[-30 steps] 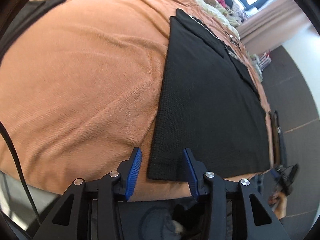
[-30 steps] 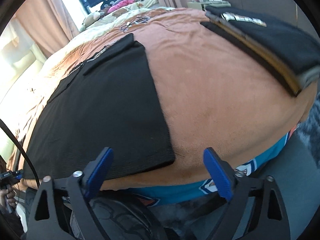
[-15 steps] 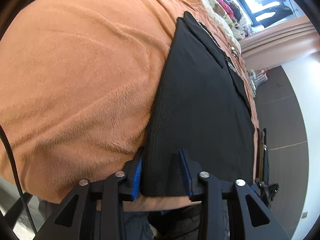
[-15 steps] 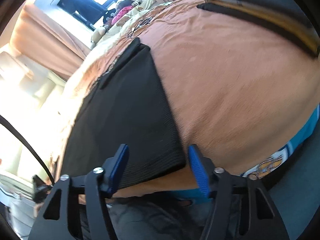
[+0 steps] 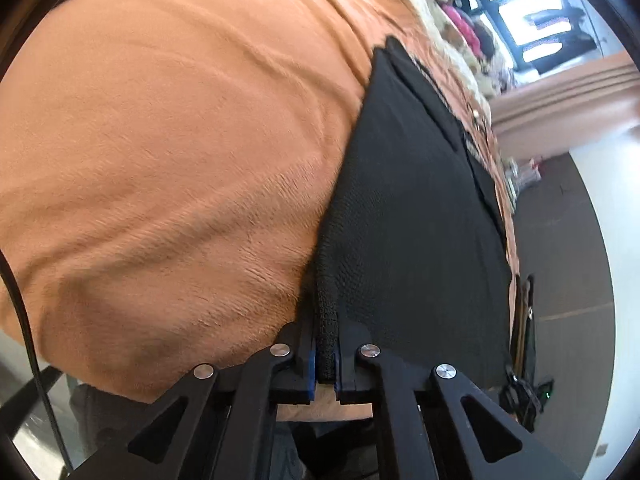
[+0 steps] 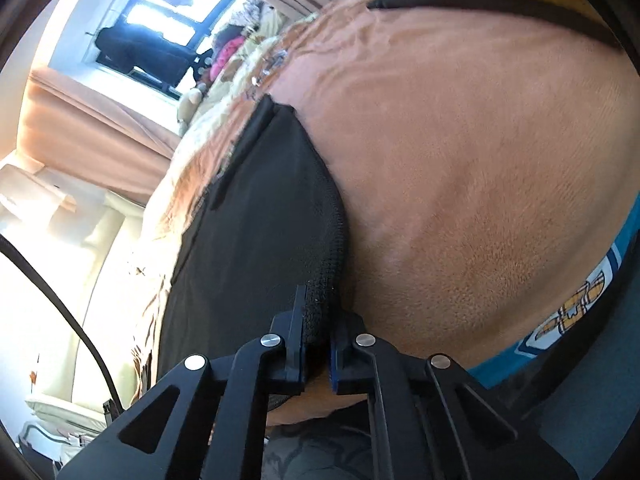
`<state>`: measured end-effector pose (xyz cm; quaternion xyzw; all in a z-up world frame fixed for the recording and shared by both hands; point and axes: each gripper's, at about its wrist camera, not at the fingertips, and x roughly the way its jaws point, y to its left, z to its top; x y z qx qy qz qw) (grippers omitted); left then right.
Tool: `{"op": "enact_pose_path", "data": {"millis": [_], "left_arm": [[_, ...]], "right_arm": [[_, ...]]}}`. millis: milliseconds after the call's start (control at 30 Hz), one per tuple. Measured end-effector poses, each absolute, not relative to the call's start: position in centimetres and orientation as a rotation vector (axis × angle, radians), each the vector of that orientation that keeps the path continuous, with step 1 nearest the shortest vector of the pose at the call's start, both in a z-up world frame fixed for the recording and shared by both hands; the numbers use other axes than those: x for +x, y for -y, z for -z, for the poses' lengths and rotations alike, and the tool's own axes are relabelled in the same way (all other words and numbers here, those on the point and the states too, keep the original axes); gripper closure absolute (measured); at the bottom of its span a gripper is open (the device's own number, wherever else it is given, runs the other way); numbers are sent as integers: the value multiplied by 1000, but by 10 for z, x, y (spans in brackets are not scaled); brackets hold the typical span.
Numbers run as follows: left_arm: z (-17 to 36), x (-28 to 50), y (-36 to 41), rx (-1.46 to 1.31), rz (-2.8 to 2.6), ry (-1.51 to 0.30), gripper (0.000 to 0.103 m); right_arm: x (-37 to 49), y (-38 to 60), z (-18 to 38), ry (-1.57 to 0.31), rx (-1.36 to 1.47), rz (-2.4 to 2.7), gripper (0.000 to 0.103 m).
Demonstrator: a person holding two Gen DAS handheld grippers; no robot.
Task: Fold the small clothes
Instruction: 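Lift the hem with both grippers and fold it over toward the collar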
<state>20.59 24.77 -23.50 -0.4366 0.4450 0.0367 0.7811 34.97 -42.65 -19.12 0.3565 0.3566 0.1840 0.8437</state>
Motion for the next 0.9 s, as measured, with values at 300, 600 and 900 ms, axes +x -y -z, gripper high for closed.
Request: {"op": "enact_pose_path", "data": {"millis": [300, 600, 900], "left_arm": [[190, 183, -259, -956, -115, -826, 98], [136, 142, -263, -943, -100, -708, 99], [101, 100, -251, -933, -101, -630, 99]], "right_arm": [[307, 412, 161, -672, 729, -396, 100], [266, 419, 153, -595, 746, -460, 100], [233, 430, 148, -556, 738, -500, 100]]}}
